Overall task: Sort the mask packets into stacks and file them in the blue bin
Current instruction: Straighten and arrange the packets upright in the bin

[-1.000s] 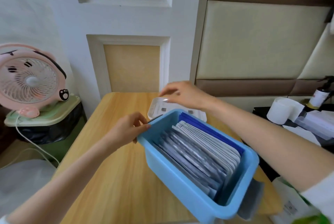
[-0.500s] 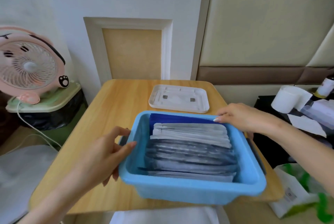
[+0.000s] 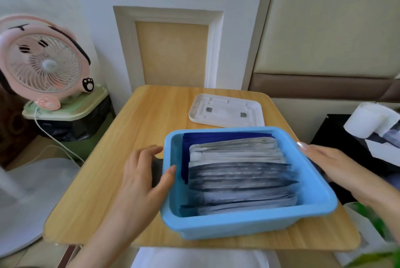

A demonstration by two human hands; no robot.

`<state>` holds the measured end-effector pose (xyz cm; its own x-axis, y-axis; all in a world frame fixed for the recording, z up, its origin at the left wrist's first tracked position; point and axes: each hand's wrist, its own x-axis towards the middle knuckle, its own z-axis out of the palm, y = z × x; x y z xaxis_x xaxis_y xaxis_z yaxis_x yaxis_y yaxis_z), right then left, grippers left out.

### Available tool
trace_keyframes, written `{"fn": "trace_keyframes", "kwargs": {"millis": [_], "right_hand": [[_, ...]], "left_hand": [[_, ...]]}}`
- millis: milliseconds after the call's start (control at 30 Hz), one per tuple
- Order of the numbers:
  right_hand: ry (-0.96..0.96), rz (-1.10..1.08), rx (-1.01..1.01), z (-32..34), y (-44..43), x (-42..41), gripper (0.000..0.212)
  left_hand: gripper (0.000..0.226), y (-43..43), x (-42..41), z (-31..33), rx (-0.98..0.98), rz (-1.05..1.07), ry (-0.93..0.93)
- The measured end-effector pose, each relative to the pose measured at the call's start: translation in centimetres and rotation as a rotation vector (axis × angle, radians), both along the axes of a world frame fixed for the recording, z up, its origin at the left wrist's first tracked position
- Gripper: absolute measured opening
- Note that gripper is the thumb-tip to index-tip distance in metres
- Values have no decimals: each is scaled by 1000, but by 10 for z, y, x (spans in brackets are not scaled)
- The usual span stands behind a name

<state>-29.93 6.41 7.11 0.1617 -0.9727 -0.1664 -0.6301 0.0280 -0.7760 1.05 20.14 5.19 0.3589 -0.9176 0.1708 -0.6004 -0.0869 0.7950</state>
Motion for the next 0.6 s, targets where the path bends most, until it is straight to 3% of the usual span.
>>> {"fn": "trace_keyframes", "kwargs": {"millis": [100,200,300,367,500,600], "right_hand": [[-223,35,152,-5,6,5,70],[-360,-38,25,-1,11,17,29],[-360,-61,-134,17,6,30,28],[-283,7,-325,41,-1,41,33],[85,177,-777,111,-1,71,40],[291,364,-1025,135,5,105,43]], "left_hand": [[26,-7,-5,4,106,-38,372],[19,-6,-6,2,12,-31,395],[19,0,-10,-6,-112,14,423],[16,3,-17,-13,-161,47,520],[15,-6,-17,-37,-109,21,576],[51,-20,-12,-49,-59,-52,417]]}}
